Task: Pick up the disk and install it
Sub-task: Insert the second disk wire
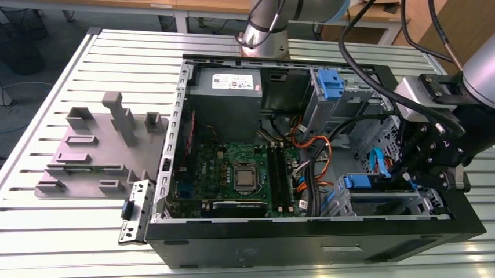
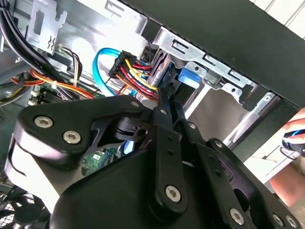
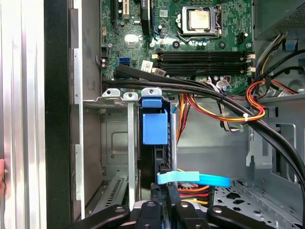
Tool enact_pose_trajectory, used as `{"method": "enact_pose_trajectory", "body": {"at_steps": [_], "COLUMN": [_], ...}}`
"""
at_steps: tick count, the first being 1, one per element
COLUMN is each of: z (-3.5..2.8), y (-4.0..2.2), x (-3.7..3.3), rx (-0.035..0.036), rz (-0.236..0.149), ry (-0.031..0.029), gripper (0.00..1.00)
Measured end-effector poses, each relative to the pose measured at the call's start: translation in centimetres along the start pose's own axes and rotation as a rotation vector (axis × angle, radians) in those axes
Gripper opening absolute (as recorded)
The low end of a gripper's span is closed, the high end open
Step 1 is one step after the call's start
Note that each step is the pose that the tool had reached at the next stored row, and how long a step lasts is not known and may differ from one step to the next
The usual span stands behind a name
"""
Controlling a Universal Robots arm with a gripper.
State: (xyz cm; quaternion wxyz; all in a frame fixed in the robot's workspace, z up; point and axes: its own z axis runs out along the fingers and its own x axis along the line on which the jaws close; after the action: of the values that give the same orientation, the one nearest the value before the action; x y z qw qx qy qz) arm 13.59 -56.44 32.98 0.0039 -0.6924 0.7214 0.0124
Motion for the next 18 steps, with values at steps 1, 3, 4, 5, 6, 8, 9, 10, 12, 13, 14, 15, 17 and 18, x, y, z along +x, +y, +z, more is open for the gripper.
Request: {"method": "enact_pose_trajectory", "body": {"at_steps": [1,3,4,5,6,8,9,10,12,13,14,15,17,18], "z": [0.01,0.01,0.01,0.02,0.0,-0.17,-0.34,-0.54,-0.97,-1.05,-1.04,-1.04,-1.05,-1.03], "y": [0.0,0.0,0.0,0.0,0.0,0.0,0.0,0.01,0.01,0.01,0.02,0.02,0.03,0.03], "x": [0.0,0.0,0.0,0.0,0.0,-0.01,-0.01,-0.01,-0.02,-0.04,-0.09,-0.16,-0.31,-0.36], "rx": [0.0,0.0,0.0,0.0001,0.0001,0.0001,0.0001,0.0001,0.0001,0.0001,0.0,0.0001,0.0,0.0], "rz": [0.0,0.0,0.0,0.0,0.0,0.0,0.0,0.0,0.0,0.0,0.0,0.0,0.0,0.0], "ry": [-0.0002,-0.0001,0.0,0.0,-0.0001,-0.0002,-0.0001,-0.0001,0.0,0.0,-0.0004,-0.0003,-0.0006,-0.0021], "gripper": [0.17,0.24,0.24,0.24,0.24,0.24,0.24,0.24,0.24,0.24,0.24,0.24,0.24,0.24]}}
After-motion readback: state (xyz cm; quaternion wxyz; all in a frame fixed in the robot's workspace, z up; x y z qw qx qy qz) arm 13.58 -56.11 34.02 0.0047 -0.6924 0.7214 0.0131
